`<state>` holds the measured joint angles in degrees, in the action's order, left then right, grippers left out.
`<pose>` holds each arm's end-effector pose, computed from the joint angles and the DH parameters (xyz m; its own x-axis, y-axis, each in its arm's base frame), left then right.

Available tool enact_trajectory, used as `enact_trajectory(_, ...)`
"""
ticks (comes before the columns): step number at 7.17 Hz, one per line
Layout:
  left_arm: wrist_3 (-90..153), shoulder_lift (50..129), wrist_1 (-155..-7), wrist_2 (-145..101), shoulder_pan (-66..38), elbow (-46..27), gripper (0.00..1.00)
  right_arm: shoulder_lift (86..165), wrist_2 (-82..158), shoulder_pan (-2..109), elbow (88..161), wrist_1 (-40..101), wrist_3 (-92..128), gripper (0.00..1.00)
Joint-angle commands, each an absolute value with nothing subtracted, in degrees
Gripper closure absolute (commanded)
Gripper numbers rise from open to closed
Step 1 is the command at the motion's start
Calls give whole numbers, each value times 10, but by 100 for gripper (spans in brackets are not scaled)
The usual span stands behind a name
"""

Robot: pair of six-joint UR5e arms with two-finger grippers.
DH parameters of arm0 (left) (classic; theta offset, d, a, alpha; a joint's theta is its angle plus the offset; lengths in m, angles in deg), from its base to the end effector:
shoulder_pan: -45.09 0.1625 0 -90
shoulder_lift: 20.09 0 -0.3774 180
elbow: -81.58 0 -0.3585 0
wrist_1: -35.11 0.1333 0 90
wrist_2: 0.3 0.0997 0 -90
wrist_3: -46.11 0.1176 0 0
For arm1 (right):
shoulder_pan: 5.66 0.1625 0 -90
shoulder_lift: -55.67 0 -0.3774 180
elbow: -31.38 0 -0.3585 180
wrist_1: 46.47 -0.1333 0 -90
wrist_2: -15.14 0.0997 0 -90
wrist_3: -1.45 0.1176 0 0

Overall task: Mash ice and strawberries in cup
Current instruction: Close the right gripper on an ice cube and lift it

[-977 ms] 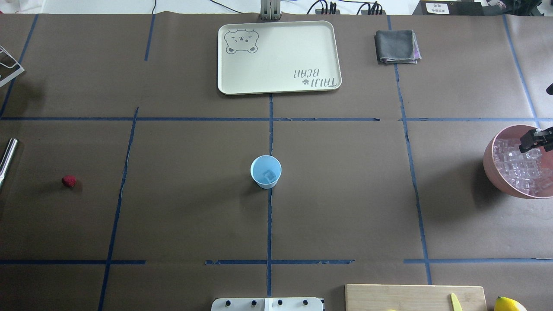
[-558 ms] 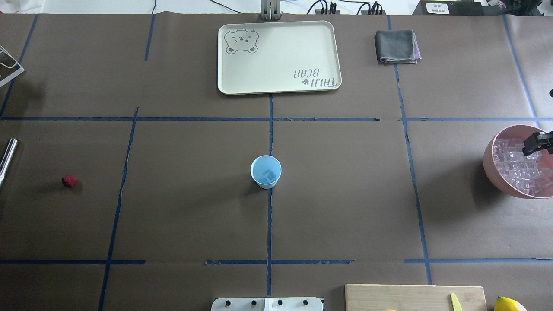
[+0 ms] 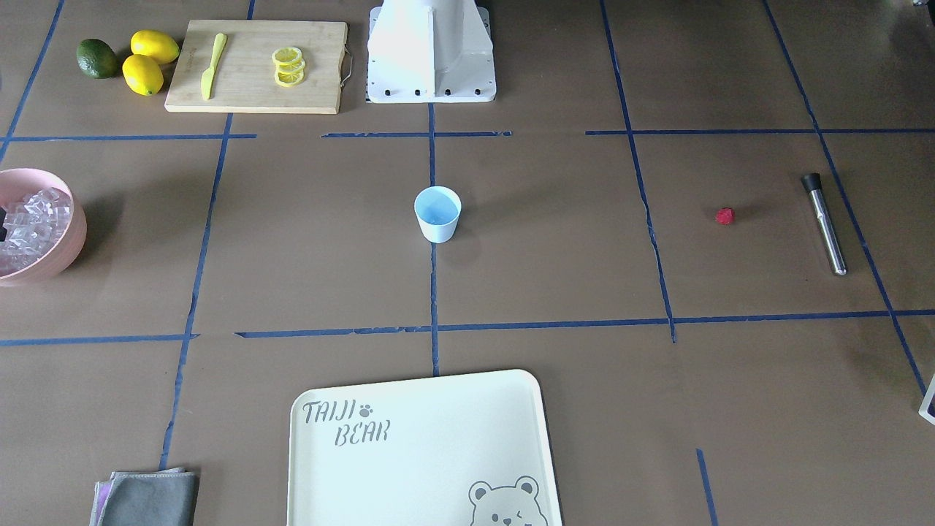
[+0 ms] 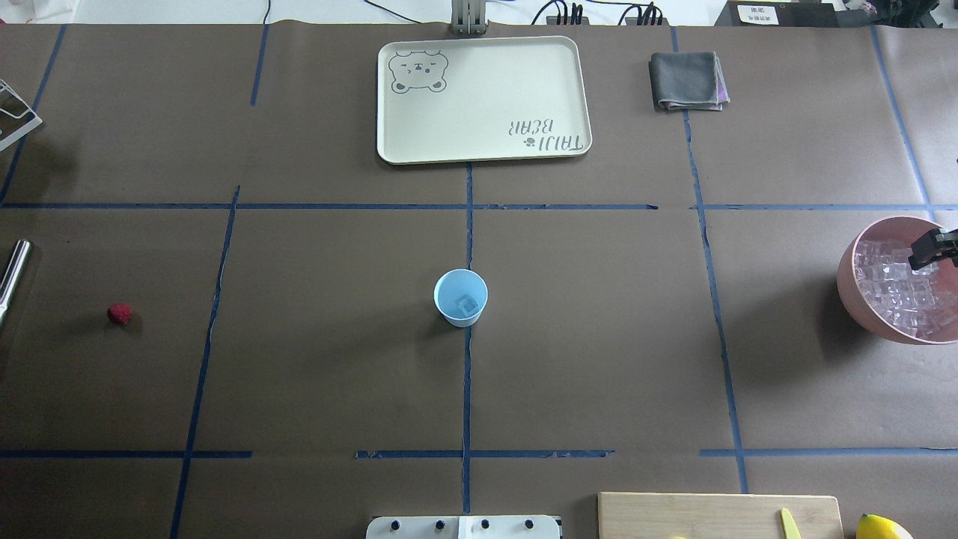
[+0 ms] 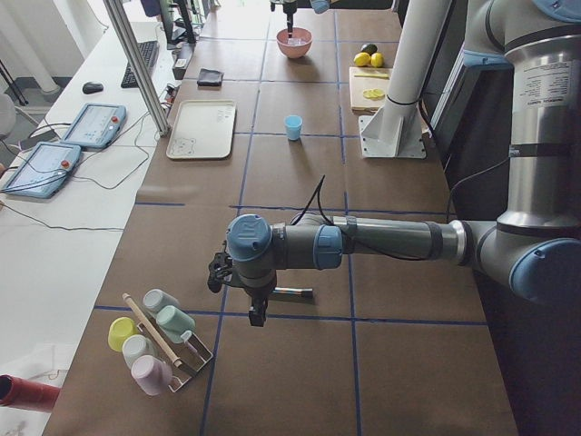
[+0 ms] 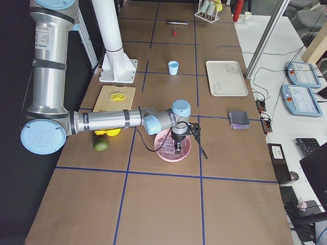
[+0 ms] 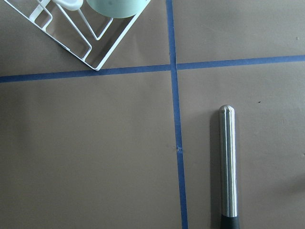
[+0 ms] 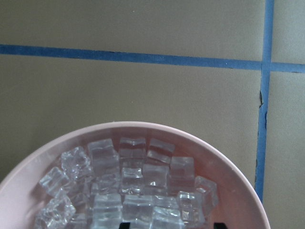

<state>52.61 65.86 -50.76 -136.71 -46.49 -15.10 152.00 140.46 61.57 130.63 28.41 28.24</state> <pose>-0.0599 -0.4275 0.6062 0.6874 0.0754 -0.7224 -0.0506 0.9972 0.0560 -0.1104 -0.4319 0.5797 0.7756 -0.0341 0.6303 0.0206 0.9994 0.0287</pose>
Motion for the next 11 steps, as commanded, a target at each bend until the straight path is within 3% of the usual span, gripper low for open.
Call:
enact_trajectory(1,526,659,-508,-1367,-465,-151,0,1521,1400,616,1303,284,283,45)
enact_trajectory(11,525,653,-501,-1366,-468,-171,0,1517,1404,608,1296,284,283,45)
